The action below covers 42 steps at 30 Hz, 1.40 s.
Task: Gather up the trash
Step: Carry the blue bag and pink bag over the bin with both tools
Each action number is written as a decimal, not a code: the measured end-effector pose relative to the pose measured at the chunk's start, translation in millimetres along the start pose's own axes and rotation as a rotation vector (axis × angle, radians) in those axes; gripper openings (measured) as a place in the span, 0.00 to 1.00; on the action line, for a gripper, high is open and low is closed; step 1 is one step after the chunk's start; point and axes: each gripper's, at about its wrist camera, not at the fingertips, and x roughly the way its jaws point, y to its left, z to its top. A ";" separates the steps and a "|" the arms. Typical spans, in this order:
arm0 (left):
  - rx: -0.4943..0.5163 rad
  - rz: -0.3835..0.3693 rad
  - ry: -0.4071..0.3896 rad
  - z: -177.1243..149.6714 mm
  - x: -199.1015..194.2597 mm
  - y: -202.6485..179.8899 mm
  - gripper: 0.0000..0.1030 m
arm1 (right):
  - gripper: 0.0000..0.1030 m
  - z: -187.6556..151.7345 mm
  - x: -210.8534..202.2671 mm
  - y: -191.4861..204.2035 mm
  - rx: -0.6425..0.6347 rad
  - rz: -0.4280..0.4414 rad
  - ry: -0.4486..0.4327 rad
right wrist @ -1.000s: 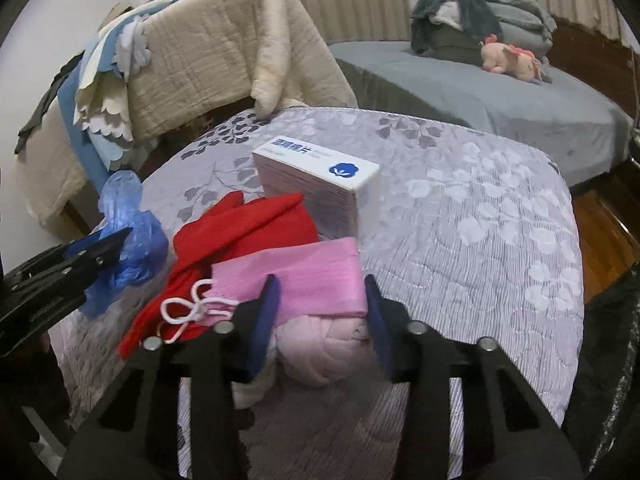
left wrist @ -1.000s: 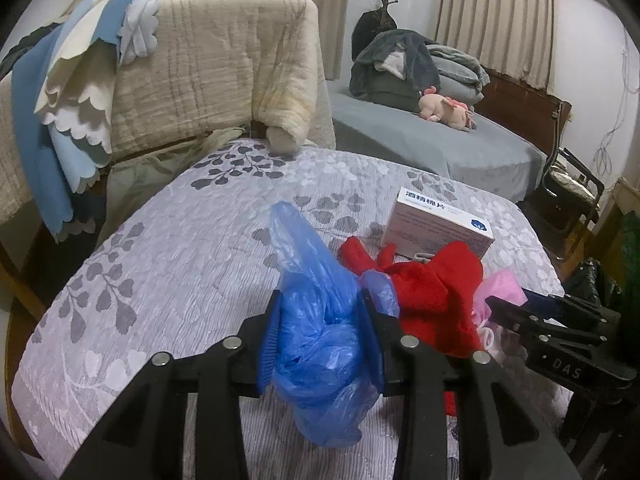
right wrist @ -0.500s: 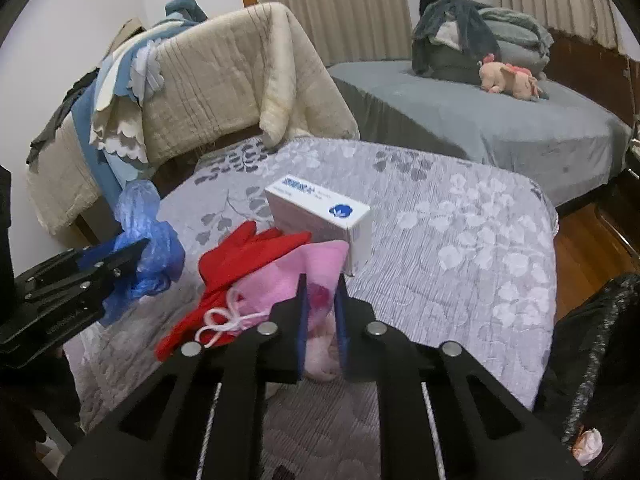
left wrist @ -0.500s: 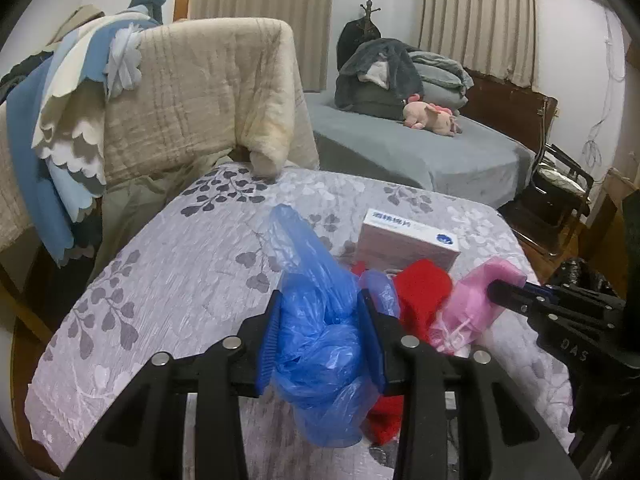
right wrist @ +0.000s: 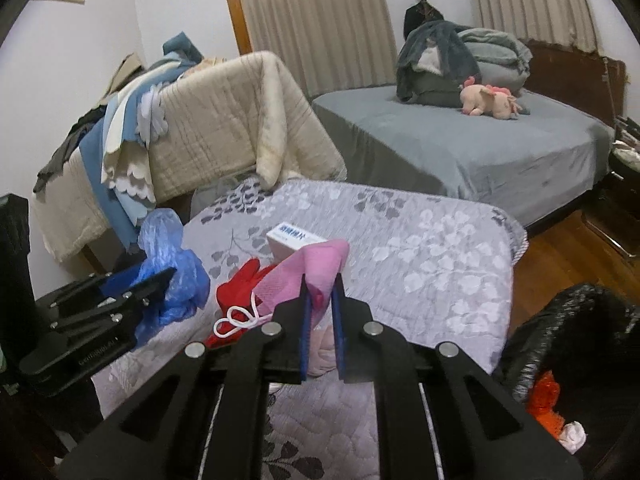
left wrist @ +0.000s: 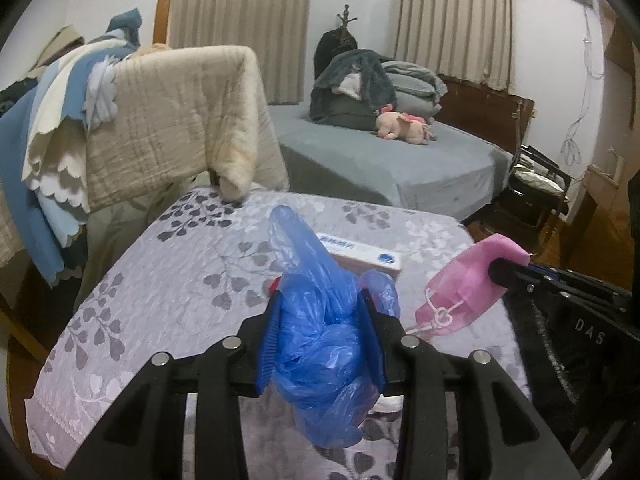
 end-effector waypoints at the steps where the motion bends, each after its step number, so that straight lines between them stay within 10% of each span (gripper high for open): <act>1: 0.005 -0.007 -0.003 1.4 -2.0 -4.1 0.36 | 0.09 0.9 -5.3 -2.0 0.003 -0.002 -0.006; 42: 0.235 -0.423 -0.014 6.9 -3.0 -244.7 0.36 | 0.09 -62.3 -185.0 -179.6 0.211 -0.478 -0.094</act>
